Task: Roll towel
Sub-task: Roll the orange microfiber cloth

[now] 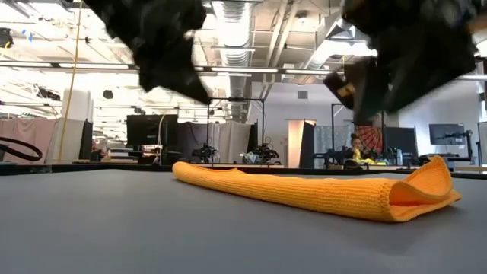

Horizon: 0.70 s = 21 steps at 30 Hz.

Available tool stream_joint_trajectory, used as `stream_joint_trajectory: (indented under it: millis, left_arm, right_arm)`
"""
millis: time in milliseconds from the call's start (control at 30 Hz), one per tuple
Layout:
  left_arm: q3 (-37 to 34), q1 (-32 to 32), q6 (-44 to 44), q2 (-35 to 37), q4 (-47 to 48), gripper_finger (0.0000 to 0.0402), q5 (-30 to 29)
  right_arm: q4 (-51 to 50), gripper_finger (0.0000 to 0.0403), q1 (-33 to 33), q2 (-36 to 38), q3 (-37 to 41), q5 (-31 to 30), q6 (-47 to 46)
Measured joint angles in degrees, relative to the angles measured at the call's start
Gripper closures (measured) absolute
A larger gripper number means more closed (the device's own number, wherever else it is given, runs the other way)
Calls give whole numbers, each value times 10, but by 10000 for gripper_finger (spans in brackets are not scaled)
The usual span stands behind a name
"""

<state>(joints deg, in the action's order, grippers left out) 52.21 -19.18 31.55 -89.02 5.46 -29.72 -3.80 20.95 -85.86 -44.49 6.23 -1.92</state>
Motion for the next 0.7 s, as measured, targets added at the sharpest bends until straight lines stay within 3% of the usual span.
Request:
stream_joint_trajectory:
  millis: [133, 267, 333, 467, 700]
  left_arm:
    - [1, -17, -18, -71, -156, 374, 22]
    - [2, -18, -9, -169, -302, 374, 90]
    - [13, -17, -2, -209, -330, 374, 117]
    - [44, -8, 17, -258, -316, 374, 158]
    - [68, 9, 32, -270, -190, 374, 204]
  right_arm:
    - [-40, 239, -28, -1, 8, -26, 21]
    - [-48, 239, -59, -1, 42, -22, 16]
    - [-45, 239, -69, -1, 57, -20, 2]
    - [-39, 239, -73, -1, 87, -20, -30]
    - [5, 239, -35, 1, 110, -33, -111]
